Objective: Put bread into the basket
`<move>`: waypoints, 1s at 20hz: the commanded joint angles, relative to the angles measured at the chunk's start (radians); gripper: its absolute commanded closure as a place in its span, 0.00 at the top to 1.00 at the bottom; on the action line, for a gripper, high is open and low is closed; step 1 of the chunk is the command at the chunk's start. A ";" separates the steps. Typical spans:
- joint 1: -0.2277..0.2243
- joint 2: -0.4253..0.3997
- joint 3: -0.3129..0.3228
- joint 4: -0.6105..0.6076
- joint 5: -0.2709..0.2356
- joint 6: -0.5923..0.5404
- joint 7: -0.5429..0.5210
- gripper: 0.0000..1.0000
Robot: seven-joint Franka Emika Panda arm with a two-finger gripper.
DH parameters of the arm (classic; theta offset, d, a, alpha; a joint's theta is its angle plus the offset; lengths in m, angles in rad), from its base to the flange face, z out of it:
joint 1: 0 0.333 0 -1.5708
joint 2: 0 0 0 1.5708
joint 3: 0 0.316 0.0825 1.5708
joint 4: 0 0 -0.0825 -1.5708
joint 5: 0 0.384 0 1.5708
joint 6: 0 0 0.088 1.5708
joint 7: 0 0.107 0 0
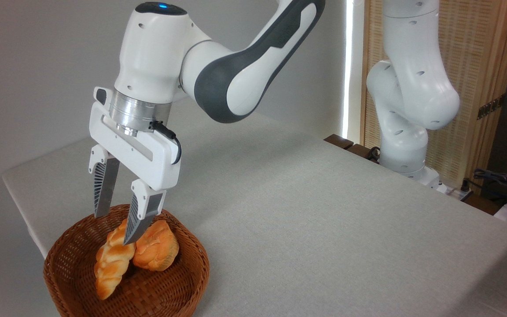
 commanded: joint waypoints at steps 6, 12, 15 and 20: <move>-0.004 -0.026 0.009 0.152 0.057 -0.432 -0.018 1.00; -0.007 -0.087 0.009 0.154 0.059 -0.612 -0.018 1.00; -0.008 -0.110 0.009 0.154 0.057 -0.654 -0.014 1.00; -0.008 -0.136 0.005 0.157 0.060 -0.674 -0.020 1.00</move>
